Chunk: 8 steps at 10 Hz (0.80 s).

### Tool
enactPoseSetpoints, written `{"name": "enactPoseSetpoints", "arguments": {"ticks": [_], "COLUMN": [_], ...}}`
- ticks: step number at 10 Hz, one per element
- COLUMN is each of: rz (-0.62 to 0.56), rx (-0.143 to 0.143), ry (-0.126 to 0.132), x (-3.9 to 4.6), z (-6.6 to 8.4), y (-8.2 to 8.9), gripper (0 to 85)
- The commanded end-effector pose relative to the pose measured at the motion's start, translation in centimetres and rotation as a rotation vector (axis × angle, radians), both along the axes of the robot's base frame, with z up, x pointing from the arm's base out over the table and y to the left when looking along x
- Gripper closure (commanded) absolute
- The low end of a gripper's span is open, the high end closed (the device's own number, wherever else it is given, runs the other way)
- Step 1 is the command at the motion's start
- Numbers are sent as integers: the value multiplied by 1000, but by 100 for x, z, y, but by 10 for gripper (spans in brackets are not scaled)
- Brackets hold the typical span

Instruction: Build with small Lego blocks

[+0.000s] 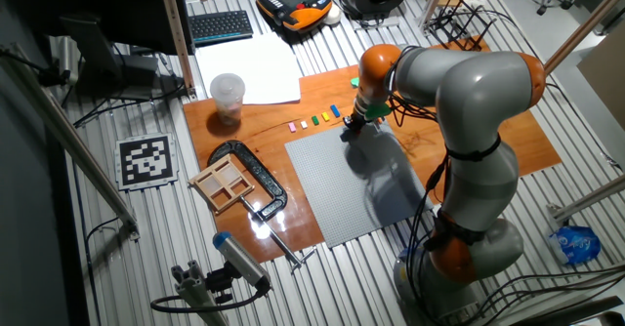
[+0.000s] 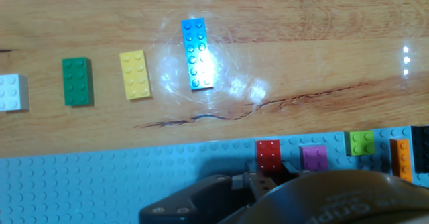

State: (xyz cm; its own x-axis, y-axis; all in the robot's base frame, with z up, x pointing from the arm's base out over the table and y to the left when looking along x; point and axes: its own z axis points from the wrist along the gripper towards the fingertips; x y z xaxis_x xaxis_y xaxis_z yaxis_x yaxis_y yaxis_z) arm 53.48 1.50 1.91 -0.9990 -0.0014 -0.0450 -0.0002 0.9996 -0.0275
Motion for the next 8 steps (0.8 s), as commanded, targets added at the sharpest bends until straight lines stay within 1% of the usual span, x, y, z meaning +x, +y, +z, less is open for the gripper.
{"name": "enactPoseSetpoints", "arguments": {"ticks": [1, 5, 7, 8], "rz": [0, 3, 3, -3], "rx": [2, 8, 4, 15], "ry": [3, 3, 5, 9], "x": [-10, 12, 1, -1], "z": [-18, -52, -41, -37], "y": [4, 10, 6, 4], "gripper": [850, 850, 850, 850]}}
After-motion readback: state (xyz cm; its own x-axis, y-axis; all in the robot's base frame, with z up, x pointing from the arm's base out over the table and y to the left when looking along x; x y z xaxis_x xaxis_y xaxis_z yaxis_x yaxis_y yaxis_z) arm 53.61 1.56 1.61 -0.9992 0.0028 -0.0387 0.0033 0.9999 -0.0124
